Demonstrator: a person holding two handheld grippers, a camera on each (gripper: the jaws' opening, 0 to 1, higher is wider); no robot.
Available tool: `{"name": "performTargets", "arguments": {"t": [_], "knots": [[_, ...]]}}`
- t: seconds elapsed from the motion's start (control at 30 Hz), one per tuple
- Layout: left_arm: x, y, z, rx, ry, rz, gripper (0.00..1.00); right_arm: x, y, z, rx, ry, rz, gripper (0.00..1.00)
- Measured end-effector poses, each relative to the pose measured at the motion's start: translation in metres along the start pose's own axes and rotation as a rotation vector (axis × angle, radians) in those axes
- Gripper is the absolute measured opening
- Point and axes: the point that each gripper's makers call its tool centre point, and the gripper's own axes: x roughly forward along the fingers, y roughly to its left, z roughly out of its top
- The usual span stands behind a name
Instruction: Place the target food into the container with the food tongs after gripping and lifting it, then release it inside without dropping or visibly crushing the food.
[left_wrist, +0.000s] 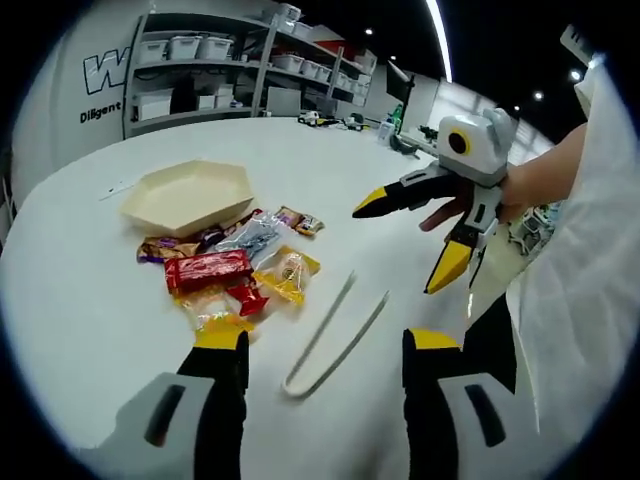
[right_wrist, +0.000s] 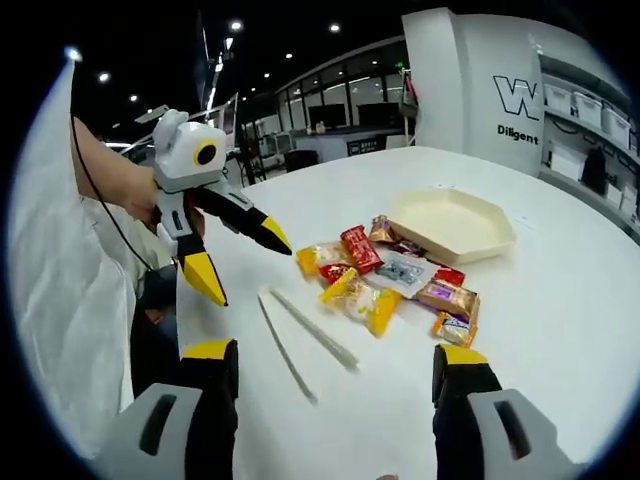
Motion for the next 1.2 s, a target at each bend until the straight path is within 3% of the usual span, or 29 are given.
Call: {"name": "performTargets", "arguments": {"t": [0.3,0.87,1.2], "knots": [[0.005,-0.001,-0.011,-0.011,0.039,-0.012,0.49,0.006,0.004,-0.01,0.007,0.029,0.022,0.67],[0.011,-0.001,-0.021,-0.024,0.08,-0.024,0.41,0.016,0.02,-0.024,-0.029,0.1,0.104,0.28],[0.013,-0.006,-0.026,-0.042,0.097,-0.035,0.38,0.02,0.022,-0.035,-0.056,0.15,0.119,0.19]]}}
